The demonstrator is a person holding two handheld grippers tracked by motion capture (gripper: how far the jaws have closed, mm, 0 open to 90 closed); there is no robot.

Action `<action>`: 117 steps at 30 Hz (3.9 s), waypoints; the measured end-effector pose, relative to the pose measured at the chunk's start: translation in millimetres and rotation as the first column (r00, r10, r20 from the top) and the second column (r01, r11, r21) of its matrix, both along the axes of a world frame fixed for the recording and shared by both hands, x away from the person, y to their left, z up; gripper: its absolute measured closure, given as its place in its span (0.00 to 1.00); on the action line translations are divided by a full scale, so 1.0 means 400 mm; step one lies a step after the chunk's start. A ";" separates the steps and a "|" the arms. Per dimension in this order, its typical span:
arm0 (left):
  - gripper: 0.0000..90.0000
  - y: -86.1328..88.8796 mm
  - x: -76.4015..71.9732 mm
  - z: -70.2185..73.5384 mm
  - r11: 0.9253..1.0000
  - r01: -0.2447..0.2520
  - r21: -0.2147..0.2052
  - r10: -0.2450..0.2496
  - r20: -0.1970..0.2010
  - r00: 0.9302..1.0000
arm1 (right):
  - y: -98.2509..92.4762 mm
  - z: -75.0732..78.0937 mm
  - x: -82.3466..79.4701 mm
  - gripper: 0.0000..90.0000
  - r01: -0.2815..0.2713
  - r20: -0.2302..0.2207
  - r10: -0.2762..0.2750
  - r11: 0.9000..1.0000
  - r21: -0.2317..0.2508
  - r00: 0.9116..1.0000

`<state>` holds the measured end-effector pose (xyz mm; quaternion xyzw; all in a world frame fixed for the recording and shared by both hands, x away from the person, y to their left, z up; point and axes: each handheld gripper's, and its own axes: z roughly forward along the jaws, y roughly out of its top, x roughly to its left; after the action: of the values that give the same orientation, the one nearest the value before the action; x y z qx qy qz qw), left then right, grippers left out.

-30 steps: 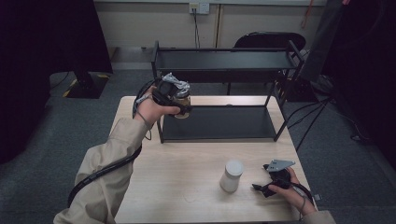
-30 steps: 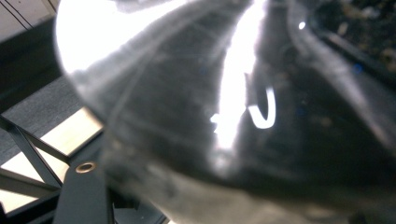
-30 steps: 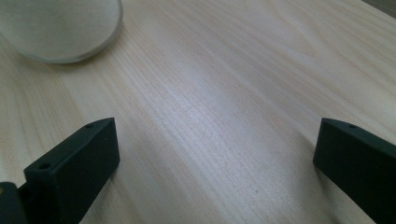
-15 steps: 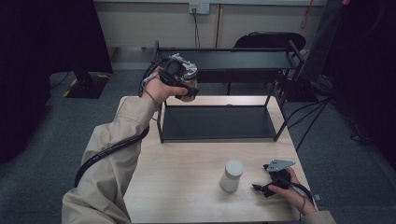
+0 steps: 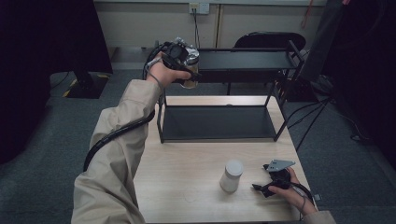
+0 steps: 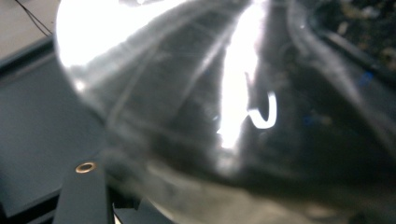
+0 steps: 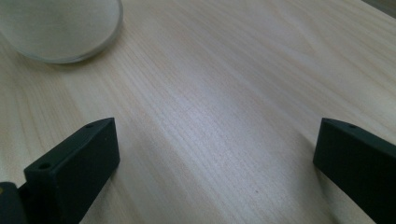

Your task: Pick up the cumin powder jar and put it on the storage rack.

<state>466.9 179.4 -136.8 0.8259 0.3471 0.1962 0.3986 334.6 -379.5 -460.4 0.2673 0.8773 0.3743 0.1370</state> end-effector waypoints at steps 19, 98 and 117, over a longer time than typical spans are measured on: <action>0.34 -0.023 0.082 0.061 0.993 -0.117 0.000 0.117 0.024 0.993 | 0.001 0.000 0.001 0.00 0.003 -0.001 -0.003 1.000 0.000 1.000; 0.02 0.024 0.026 -0.027 0.969 -0.225 -0.100 0.230 0.040 0.972 | 0.004 0.000 0.002 0.00 0.011 -0.001 -0.011 1.000 0.001 1.000; 0.04 0.076 -0.091 -0.097 0.982 -0.154 -0.108 0.164 0.085 0.983 | 0.005 0.000 0.002 0.00 0.011 -0.001 -0.011 1.000 0.001 1.000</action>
<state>430.4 209.9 -175.6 0.7643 0.4025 0.2482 0.4385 335.4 -377.6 -460.4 0.2724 0.8758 0.3737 0.1386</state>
